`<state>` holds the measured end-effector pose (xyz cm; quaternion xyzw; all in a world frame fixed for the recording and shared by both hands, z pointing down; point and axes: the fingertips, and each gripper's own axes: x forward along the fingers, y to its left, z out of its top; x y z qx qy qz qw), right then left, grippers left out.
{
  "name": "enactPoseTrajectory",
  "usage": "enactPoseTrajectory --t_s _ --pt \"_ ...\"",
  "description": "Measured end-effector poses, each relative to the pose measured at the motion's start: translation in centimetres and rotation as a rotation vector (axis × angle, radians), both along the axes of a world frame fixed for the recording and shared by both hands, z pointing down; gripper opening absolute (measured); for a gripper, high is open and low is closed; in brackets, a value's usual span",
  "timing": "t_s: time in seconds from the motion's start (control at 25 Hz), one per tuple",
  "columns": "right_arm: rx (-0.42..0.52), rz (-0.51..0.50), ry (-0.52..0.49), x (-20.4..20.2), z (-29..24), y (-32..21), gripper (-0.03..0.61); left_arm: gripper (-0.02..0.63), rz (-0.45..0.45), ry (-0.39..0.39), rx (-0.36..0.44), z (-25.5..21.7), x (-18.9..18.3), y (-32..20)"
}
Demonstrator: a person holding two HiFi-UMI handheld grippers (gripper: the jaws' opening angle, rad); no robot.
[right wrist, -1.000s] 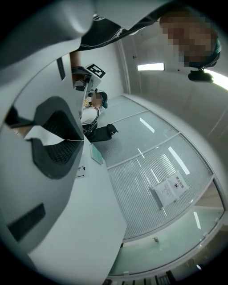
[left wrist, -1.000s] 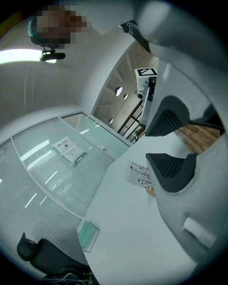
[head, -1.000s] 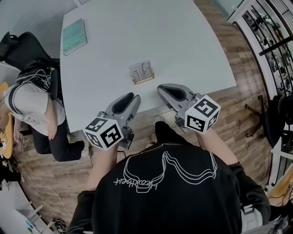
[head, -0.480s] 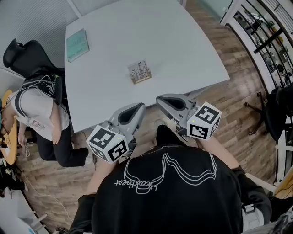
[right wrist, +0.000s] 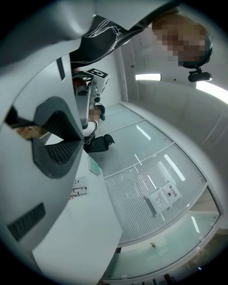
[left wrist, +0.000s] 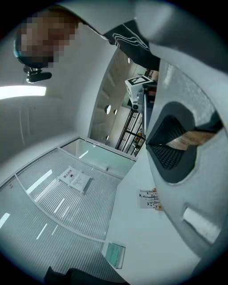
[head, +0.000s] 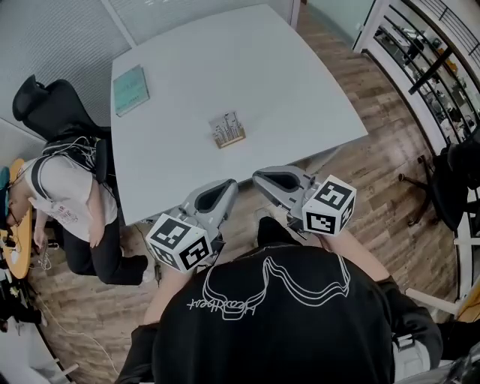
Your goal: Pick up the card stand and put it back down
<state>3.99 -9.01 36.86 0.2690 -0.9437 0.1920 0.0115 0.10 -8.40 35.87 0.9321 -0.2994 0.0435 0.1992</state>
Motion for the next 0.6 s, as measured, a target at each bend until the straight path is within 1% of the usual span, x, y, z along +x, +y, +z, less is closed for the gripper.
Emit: enactPoseTrajectory --t_s 0.12,0.28,0.44,0.6 --pt "0.004 0.001 -0.006 0.1 -0.2 0.5 0.006 0.014 -0.004 0.000 0.002 -0.2 0.1 0.4" --pt "-0.017 -0.015 -0.072 0.1 -0.8 1.3 0.006 0.014 -0.016 -0.006 0.002 -0.3 0.1 0.9" --pt "0.012 -0.005 -0.028 -0.2 -0.8 1.6 0.006 0.014 -0.015 -0.007 0.005 -0.6 -0.3 1.3" --pt "0.012 -0.006 -0.026 -0.6 -0.8 2.3 0.006 0.014 -0.022 -0.002 -0.004 -0.5 -0.8 1.9"
